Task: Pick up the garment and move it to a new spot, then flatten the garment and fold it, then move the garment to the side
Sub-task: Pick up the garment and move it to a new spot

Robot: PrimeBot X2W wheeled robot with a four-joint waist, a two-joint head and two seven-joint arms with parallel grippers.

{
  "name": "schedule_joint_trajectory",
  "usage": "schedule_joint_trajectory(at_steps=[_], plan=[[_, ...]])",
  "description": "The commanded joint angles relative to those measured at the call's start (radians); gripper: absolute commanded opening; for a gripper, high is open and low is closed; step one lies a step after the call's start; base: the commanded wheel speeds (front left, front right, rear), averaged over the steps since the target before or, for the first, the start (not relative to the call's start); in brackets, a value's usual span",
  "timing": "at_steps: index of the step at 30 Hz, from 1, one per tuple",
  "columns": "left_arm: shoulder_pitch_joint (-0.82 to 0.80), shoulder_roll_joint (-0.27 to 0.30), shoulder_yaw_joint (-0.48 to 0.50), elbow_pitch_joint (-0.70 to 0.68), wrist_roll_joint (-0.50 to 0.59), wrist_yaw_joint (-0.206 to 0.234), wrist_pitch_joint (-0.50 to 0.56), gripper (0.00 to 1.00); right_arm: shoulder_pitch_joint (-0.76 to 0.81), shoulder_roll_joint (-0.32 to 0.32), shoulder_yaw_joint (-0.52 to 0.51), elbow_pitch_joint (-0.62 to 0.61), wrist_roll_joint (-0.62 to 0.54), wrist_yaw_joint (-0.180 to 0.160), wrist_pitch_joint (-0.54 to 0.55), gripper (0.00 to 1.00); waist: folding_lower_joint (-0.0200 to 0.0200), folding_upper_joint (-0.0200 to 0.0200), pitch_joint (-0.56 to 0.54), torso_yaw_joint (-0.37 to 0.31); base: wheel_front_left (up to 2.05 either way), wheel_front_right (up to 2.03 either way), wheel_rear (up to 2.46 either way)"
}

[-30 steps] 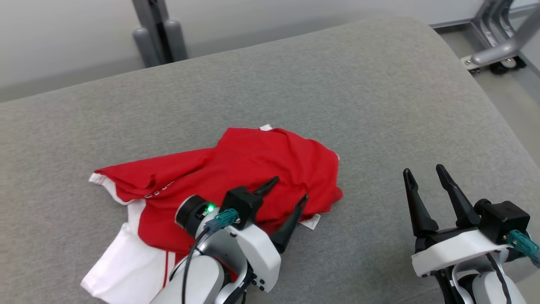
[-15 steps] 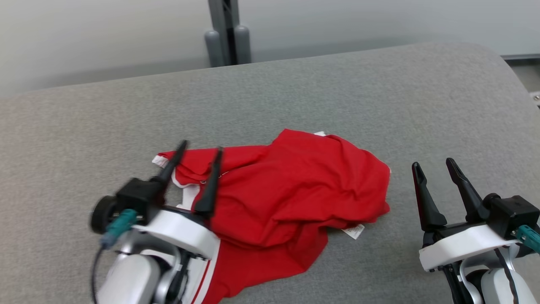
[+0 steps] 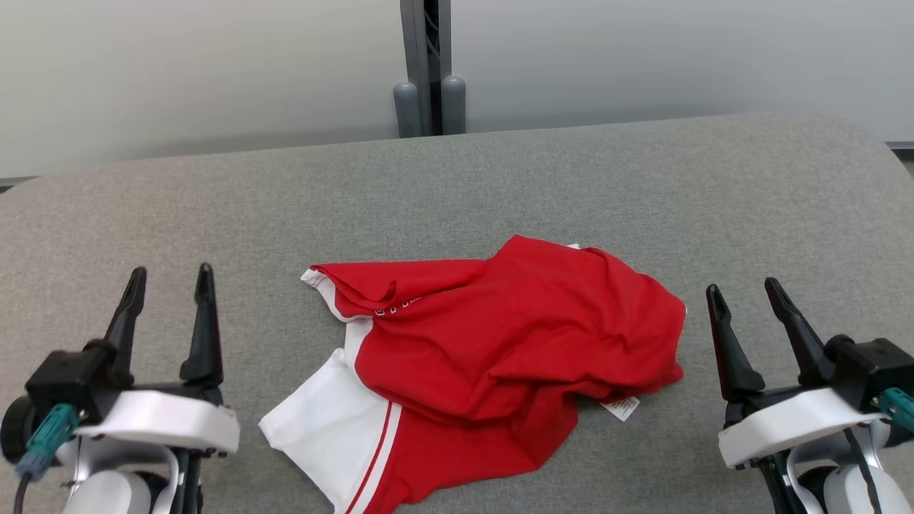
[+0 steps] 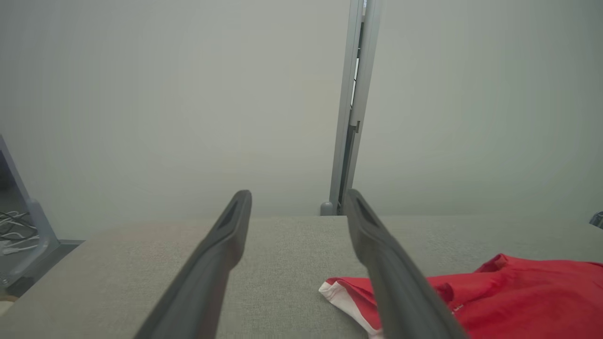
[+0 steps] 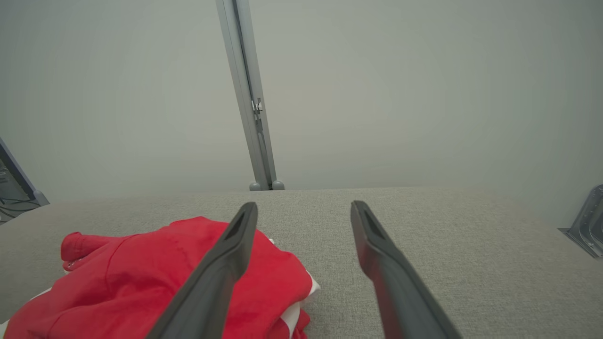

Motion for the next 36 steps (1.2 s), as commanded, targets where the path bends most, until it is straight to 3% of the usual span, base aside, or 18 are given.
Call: schedule_joint_trajectory(at_steps=[1,12,26,31,36], plan=[[0.022,0.008,0.006,-0.01,-0.007,-0.003,-0.007,1.0,0.011,-0.007,-0.003,-0.001,-0.004,0.002,0.006,1.0,0.0,0.0,-0.01,0.0,0.0,0.0,0.0],[0.106,0.028,0.006,-0.033,-0.025,-0.005,-0.001,1.0,0.053,-0.006,-0.016,-0.019,0.0,0.002,0.021,1.0,0.0,0.0,-0.042,0.005,0.0,0.0,0.0],[0.093,0.025,-0.009,-0.051,-0.026,0.006,0.014,1.0,0.059,-0.006,-0.014,-0.033,0.0,0.002,0.033,1.0,0.0,0.0,-0.032,0.009,0.0,0.0,0.0],[0.038,0.02,-0.049,-0.053,-0.019,-0.022,0.044,1.0,0.043,-0.006,-0.006,-0.033,0.004,0.002,0.03,1.0,0.0,0.0,-0.017,0.002,0.0,0.0,0.0],[-0.059,0.009,-0.142,0.001,-0.027,-0.093,0.137,1.0,0.027,-0.006,0.017,-0.026,0.011,0.002,0.021,1.0,0.0,0.0,0.007,-0.032,0.0,0.0,0.0]])
